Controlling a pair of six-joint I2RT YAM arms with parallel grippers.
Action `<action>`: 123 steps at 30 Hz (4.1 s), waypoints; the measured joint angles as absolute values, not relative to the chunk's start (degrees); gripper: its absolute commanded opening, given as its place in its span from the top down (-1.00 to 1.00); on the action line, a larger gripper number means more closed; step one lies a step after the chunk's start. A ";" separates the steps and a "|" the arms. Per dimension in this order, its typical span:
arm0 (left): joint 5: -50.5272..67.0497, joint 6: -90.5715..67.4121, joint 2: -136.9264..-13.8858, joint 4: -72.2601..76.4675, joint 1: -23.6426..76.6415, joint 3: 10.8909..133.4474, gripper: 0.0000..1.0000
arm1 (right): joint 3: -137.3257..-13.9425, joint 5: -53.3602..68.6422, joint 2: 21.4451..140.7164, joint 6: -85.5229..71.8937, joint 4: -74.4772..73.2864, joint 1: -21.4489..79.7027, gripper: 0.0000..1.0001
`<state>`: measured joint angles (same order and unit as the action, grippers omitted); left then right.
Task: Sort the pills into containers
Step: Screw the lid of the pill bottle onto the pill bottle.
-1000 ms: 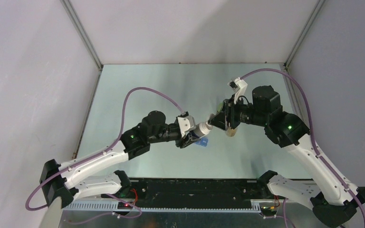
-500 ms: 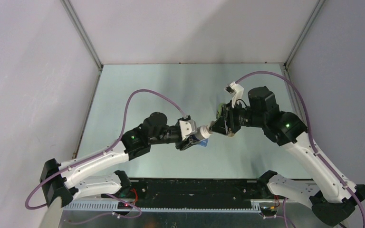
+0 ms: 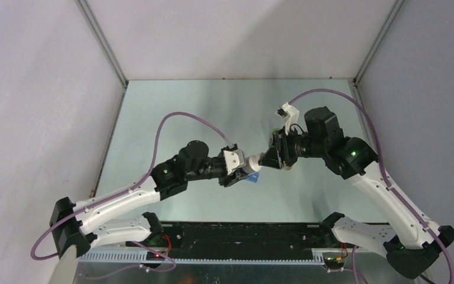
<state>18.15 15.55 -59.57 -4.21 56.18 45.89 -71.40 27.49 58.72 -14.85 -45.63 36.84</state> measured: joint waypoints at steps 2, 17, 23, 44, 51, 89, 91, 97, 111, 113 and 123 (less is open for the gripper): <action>18.09 15.55 -59.57 -4.21 56.29 45.89 1.00 | -71.40 27.53 58.72 -14.85 -45.63 36.97 0.11; 17.69 15.57 -58.61 -4.01 56.51 45.89 1.00 | -71.37 28.40 58.70 -14.85 -45.56 37.17 0.12; 17.91 15.55 -58.33 -4.03 56.62 45.89 1.00 | -71.37 28.95 58.78 -14.85 -45.43 37.26 0.12; 18.26 16.84 -58.06 -7.51 56.62 45.87 1.00 | -71.09 30.46 61.41 -10.90 -45.58 38.94 0.13; 17.43 16.95 -57.80 -7.70 56.60 44.88 1.00 | -69.28 30.30 61.67 -14.06 -43.66 39.03 0.19; 15.68 16.29 -58.02 0.58 56.88 43.81 1.00 | -64.20 20.56 52.64 -26.22 -34.85 38.79 -0.90; 15.97 16.08 -58.02 0.99 56.88 43.81 1.00 | -64.01 20.36 51.64 -23.97 -34.83 38.79 -0.86; 17.93 15.88 -58.02 1.19 56.88 43.81 1.00 | -63.16 21.23 48.80 -17.61 -34.76 38.79 -0.63; 21.50 15.88 -58.02 0.69 56.88 43.81 1.00 | -62.67 25.82 50.81 -11.11 -34.54 38.79 -0.24; 21.43 15.84 -58.02 0.54 56.88 43.81 1.00 | -62.67 25.93 51.40 -11.92 -34.04 38.87 -0.18; 21.52 15.49 -58.06 -1.04 56.80 43.81 1.00 | -62.70 19.27 54.43 -20.84 -30.96 38.98 -0.33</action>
